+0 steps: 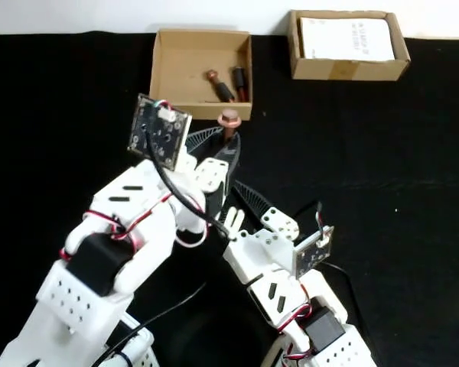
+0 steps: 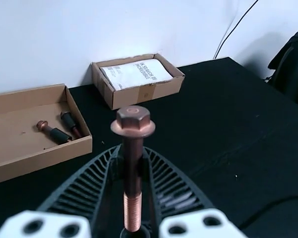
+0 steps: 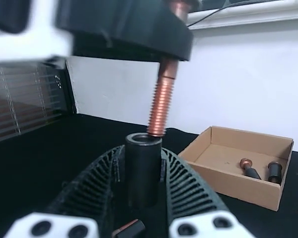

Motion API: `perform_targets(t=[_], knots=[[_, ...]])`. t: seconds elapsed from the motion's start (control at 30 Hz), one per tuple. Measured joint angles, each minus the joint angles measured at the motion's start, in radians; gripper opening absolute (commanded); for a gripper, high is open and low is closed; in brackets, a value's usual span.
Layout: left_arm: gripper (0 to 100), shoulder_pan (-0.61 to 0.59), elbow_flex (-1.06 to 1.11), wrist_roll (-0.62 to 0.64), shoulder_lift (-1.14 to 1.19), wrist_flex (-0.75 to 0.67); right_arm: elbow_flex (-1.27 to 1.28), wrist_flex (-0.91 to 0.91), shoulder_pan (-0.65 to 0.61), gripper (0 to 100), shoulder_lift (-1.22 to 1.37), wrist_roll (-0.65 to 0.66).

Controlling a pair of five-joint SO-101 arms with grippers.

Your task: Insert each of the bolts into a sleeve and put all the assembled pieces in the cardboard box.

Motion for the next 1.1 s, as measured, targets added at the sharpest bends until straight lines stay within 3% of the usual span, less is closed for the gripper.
perform_targets(t=[0.2, 0.6, 1.1], knots=[[1, -0.002, 0.002, 0.0, 0.02, -0.006, 0.0, -0.002, 0.044, 0.7, 0.0, 0.0], [1, 0.0, -0.075, 0.002, -0.055, 0.112, 0.0, -0.003, 0.064, 0.7, -0.002, 0.0], [1, 0.06, -0.204, 0.006, 0.094, 0.173, 0.0, -0.003, 0.064, 0.7, 0.0, 0.0]])
